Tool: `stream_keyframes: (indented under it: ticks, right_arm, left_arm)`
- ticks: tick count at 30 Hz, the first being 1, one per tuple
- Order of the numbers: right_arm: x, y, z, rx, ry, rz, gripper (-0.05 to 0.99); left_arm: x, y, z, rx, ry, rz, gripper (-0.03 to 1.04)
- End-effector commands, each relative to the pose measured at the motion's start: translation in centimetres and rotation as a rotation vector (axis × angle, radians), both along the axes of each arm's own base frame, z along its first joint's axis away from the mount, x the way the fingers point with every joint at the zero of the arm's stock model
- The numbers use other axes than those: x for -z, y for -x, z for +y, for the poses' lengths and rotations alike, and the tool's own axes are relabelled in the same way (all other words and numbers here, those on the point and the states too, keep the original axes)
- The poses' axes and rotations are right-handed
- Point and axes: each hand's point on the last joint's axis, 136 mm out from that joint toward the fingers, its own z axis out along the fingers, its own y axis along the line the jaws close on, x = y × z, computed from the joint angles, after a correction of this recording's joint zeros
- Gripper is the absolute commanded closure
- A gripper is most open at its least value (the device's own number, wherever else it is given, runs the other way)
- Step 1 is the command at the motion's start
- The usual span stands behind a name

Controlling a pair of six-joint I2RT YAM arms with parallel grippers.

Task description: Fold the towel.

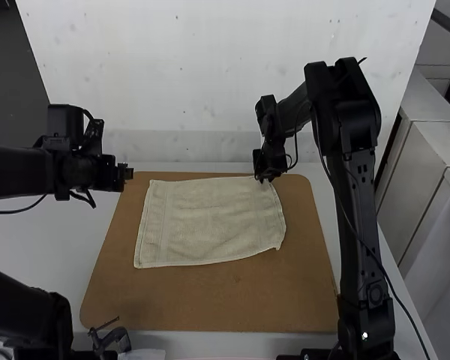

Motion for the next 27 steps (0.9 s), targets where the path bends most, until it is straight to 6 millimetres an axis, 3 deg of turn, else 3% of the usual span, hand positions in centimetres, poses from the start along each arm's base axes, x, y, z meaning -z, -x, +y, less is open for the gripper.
stream_keyframes:
  ticks: [1,4,12,17,27]
  right_arm:
    - [3.9,2.3,-2.0,0.057,0.076,0.114,0.92]
    - [3.9,2.5,-2.2,0.067,0.080,0.132,0.92]
    - [4.2,2.7,-2.8,0.078,0.083,0.136,0.92]
    - [4.7,2.9,-3.1,0.080,0.088,0.144,0.92]
    - [5.5,3.0,-3.0,0.076,0.092,0.153,0.92]
  left_arm:
    - [0.5,-1.7,-0.3,0.020,-0.002,0.044,0.05]
    - [0.9,-2.8,-0.7,0.027,-0.005,0.069,0.05]
    - [2.2,-5.8,-4.2,0.084,-0.036,0.143,0.05]
    - [3.6,-7.8,-4.5,0.068,-0.056,0.210,0.10]
    - [7.1,-11.5,-5.5,0.018,-0.076,0.345,0.10]
